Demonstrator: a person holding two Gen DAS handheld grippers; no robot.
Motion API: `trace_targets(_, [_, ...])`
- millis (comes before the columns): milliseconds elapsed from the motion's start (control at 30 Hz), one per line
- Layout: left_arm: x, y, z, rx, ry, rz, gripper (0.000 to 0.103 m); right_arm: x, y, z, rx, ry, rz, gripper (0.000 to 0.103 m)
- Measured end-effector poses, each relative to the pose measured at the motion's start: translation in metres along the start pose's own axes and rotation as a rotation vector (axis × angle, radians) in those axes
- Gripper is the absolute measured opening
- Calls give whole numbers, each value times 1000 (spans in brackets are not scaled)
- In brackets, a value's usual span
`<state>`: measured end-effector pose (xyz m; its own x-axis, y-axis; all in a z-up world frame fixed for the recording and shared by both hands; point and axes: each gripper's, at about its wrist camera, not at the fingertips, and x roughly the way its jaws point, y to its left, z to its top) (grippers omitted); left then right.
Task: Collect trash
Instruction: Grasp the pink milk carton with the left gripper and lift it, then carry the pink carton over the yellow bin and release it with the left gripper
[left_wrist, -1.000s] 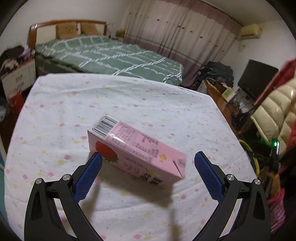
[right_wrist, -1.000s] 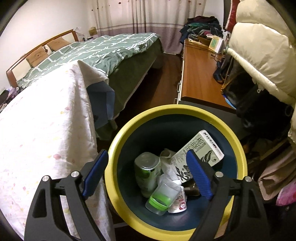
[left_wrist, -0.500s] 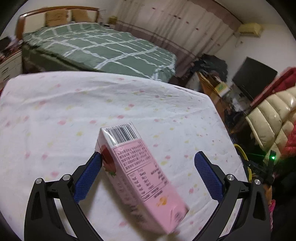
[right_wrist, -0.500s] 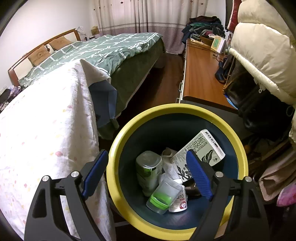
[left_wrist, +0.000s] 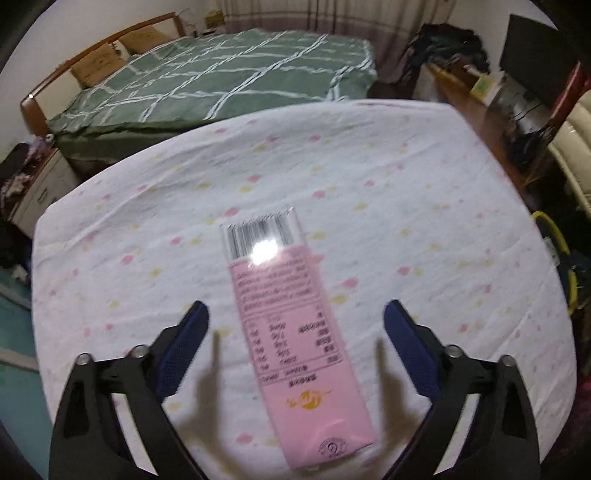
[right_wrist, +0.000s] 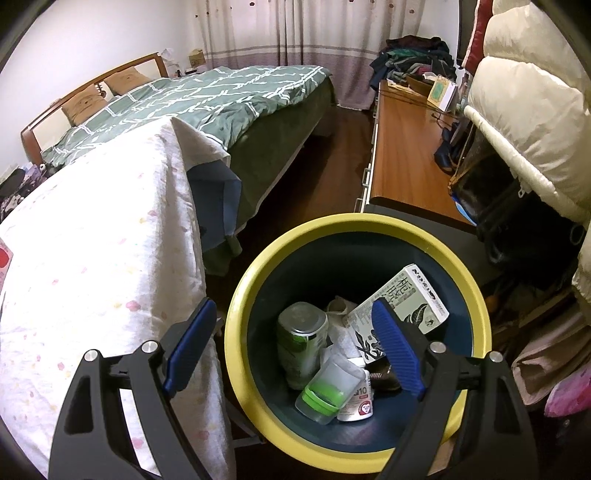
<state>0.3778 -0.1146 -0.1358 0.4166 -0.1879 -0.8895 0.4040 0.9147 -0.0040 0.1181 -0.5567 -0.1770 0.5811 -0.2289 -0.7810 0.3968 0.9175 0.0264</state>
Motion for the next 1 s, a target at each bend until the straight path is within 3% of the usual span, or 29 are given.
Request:
trace_targets(200, [-2, 5, -5, -39, 21, 31, 64, -5, 0, 1, -1, -2, 5, 81])
trace_targets(333, [5, 5, -7, -33, 41, 25, 41, -10, 2, 0, -9, -1, 10, 81])
trace_targets(467, [1, 3, -9, -23, 21, 21, 40, -17, 1, -1, -12, -10, 19, 81])
trace_targets(667, [-38, -28, -15, 54, -82, -13, 39, -34, -5, -10, -8, -29, 20, 81])
trace_targets(867, [-83, -96, -19, 187, -175, -90, 39, -59, -22, -31, 32, -62, 30, 81])
trace_targets(1000, [-97, -165, -18, 286, -209, -170, 39, -77, -41, -45, 62, -87, 21, 82])
